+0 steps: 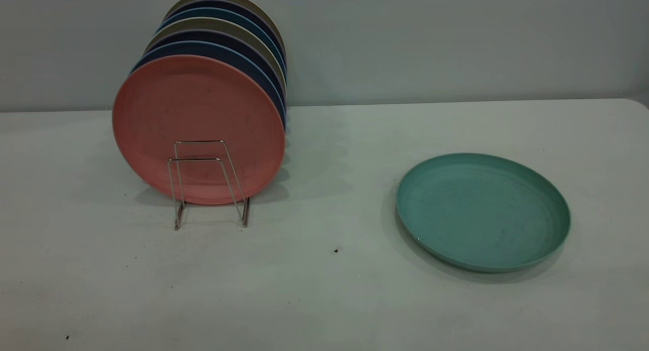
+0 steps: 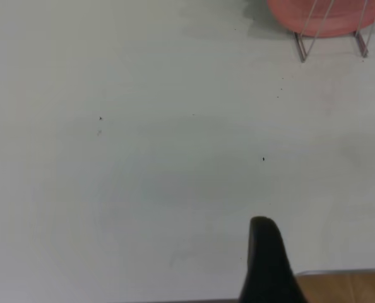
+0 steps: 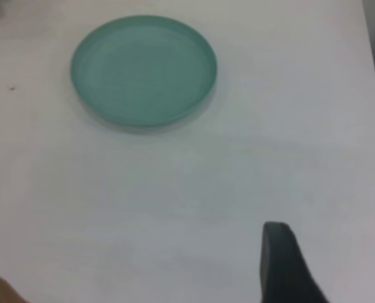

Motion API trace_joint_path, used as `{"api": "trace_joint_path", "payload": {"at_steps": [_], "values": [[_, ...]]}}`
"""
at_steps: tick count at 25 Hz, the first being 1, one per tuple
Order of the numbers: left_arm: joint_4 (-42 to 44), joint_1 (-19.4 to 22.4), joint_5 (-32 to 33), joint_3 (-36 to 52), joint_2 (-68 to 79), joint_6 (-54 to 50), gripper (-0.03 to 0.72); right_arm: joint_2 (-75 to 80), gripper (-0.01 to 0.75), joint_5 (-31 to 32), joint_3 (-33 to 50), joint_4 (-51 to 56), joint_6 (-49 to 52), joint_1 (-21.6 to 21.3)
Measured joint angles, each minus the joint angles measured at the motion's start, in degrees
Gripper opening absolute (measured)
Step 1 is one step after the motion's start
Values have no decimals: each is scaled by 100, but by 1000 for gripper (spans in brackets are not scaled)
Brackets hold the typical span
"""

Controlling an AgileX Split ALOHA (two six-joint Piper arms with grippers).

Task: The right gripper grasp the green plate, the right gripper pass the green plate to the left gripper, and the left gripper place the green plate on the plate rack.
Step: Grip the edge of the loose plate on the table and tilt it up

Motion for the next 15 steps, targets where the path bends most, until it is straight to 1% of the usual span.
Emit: {"api": "trace_joint_path", "payload": {"at_steps": [3,6,9,11,15], "values": [[102,0,-5,-57,51,-5,513,103,397,-7,-7,-34,134,0],[113,0,-12,-304,528,-15,544,720,444,-175,-102,22,185,0],[113,0,-162,-557,1495,-15,589,1682,511,-633,-244,87,198,0],[98,0,-383,-731,2324,-15,600,2376,551,-950,-399,101,182,0],[-151,0,-806,-1198,3896,13,599,3869,580,-1562,-711,287,-39,0]]}}
